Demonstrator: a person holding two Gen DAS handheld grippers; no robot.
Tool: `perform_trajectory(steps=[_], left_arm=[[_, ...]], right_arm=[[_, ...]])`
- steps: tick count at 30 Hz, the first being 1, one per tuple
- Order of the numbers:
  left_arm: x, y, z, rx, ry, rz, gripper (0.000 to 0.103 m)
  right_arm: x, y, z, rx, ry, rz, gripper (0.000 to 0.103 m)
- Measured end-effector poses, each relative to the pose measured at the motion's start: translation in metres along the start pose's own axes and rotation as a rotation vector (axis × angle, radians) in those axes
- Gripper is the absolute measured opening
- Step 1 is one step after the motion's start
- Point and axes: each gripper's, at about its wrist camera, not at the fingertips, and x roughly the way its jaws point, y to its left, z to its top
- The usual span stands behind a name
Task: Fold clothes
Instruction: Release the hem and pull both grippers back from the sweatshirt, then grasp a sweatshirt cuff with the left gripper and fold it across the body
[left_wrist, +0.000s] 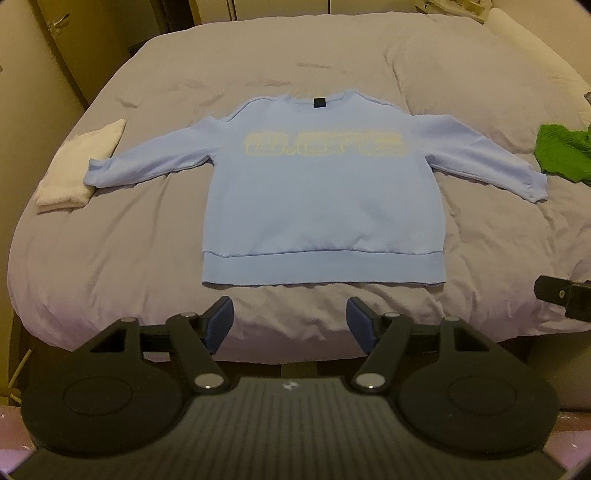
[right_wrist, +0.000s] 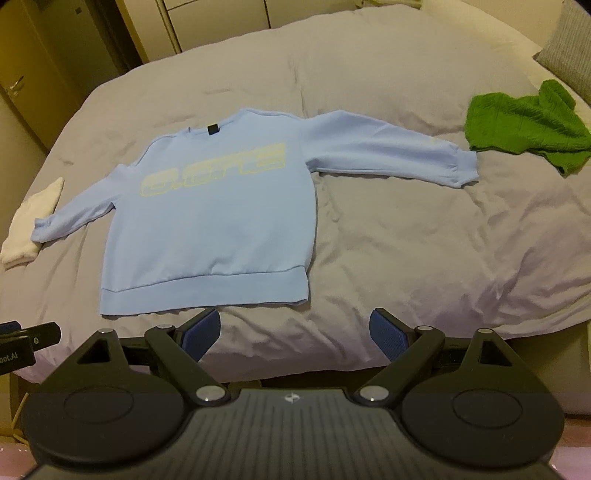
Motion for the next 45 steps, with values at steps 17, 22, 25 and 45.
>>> perform_trajectory(steps=[17, 22, 25, 45], left_arm=[[0.006, 0.008, 0.017, -0.03, -0.005, 0.002, 0.07], [0.032, 0.029, 0.031, -0.082, 0.022, -0.033, 0.07], [0.057, 0.05, 0.041, -0.14, 0.054, -0.064, 0.07], [0.32, 0.315, 0.134, -0.75, 0.175, -0.075, 0.068]], right_arm=[[0.008, 0.002, 0.014, -0.021, 0.004, 0.014, 0.09], [0.025, 0.01, 0.028, -0.038, 0.007, 0.017, 0.09], [0.045, 0.016, 0.04, -0.043, 0.024, 0.017, 0.09], [0.299, 0.133, 0.169, 0.082, 0.267, -0.051, 0.09]])
